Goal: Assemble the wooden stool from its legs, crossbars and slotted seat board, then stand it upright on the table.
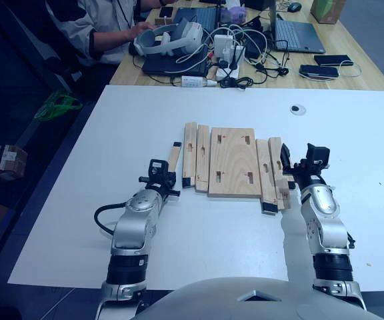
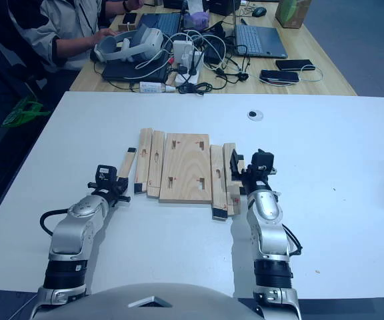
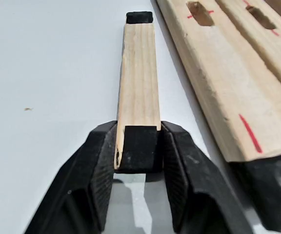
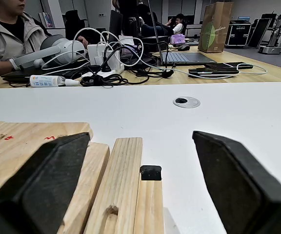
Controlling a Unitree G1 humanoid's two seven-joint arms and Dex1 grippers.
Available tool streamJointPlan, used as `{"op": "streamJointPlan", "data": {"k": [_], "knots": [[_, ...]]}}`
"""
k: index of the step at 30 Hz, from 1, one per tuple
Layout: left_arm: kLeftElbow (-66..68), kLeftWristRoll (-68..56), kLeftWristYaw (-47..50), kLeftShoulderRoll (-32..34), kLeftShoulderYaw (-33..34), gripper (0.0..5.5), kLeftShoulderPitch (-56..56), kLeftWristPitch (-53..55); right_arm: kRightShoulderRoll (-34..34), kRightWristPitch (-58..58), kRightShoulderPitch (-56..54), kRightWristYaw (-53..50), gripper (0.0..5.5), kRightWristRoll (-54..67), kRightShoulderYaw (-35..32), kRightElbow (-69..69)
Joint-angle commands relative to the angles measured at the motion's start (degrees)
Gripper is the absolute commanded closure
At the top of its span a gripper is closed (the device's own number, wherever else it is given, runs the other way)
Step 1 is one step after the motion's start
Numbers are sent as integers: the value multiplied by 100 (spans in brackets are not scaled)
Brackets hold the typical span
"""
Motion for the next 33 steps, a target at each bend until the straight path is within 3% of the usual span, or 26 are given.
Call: {"op": "streamJointPlan", "data": {"k": [1, 9, 15, 20, 26, 33], "knots": [[377, 1211, 745, 652, -402, 420, -69, -658, 163, 372, -250, -10, 158, 495, -282, 22], [-79, 2829, 1339, 1520, -1281, 420, -311, -3836, 55, 2744, -403, 1759, 158, 3841, -437, -1249], [-391, 3587, 1525, 1572, -1454, 420, -355, -4806, -372, 3765, -528, 2397, 158, 5494, -536, -1683], [-656, 3370, 1325, 1313, -1495, 420, -315, -5171, -584, 4055, -843, 2719, 158, 6021, -480, -1585], [-943, 2973, 627, 1109, -2046, 420, -85, -5635, -876, 4073, -1563, 3261, 158, 5857, -346, -868], [-1011, 2934, 364, 931, -2110, 420, 37, -5759, -961, 3958, -1951, 3378, 158, 5798, -542, -501]]}}
